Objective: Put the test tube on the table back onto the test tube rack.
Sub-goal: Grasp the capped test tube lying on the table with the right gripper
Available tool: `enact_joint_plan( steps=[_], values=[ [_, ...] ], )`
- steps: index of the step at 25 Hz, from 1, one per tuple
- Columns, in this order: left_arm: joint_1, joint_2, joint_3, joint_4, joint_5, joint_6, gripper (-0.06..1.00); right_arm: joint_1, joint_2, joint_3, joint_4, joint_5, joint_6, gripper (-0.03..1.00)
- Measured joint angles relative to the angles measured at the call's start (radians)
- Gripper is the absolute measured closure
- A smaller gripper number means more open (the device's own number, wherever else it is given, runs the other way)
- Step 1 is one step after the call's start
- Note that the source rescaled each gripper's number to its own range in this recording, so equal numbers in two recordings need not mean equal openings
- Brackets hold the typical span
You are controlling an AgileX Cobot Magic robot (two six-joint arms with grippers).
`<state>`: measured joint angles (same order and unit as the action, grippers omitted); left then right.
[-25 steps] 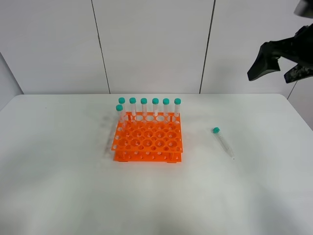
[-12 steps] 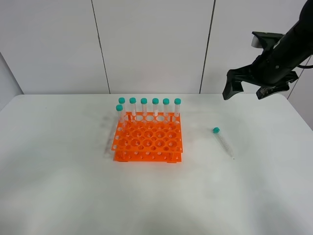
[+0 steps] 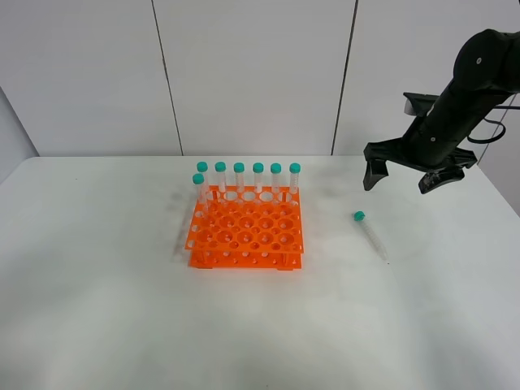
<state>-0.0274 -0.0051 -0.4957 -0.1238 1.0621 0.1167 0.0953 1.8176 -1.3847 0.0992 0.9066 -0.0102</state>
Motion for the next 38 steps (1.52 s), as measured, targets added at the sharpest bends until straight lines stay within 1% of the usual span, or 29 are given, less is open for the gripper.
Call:
enact_joint_plan(
  steps=[5, 8, 11, 15, 20, 28, 30, 32, 34, 36, 38],
  values=[
    [0.000, 0.000, 0.000, 0.000, 0.000, 0.000, -0.01, 0.001, 0.023, 0.000, -0.005, -0.011, 0.000, -0.03],
    [0.000, 0.000, 0.000, 0.000, 0.000, 0.000, -0.01, 0.034, 0.046, 0.000, -0.078, 0.001, 0.003, -0.03],
    [0.000, 0.000, 0.000, 0.000, 0.000, 0.000, -0.01, 0.092, 0.066, 0.000, -0.162, -0.007, 0.038, -0.03],
    [0.000, 0.000, 0.000, 0.000, 0.000, 0.000, -0.01, 0.128, 0.083, 0.000, -0.189, -0.042, 0.084, -0.03],
    [0.000, 0.000, 0.000, 0.000, 0.000, 0.000, 0.00, 0.128, 0.145, 0.000, -0.220, -0.015, 0.117, -0.03],
    [0.000, 0.000, 0.000, 0.000, 0.000, 0.000, 0.00, 0.126, 0.174, 0.000, -0.211, -0.024, 0.124, -0.02],
    [0.000, 0.000, 0.000, 0.000, 0.000, 0.000, 0.00, 0.112, 0.177, 0.000, -0.154, -0.024, 0.118, 0.01],
    [0.000, 0.000, 0.000, 0.000, 0.000, 0.000, 0.00, 0.076, 0.180, 0.000, -0.070, -0.025, 0.091, 0.02],
    [0.000, 0.000, 0.000, 0.000, 0.000, 0.000, 0.00, 0.038, 0.184, 0.000, -0.009, -0.023, 0.064, 0.03],
    [0.000, 0.000, 0.000, 0.000, 0.000, 0.000, 0.00, 0.008, 0.184, 0.000, -0.007, -0.020, 0.053, 0.03],
    [0.000, 0.000, 0.000, 0.000, 0.000, 0.000, 0.00, -0.001, 0.184, 0.000, -0.026, -0.015, 0.051, 0.04]
  ],
)
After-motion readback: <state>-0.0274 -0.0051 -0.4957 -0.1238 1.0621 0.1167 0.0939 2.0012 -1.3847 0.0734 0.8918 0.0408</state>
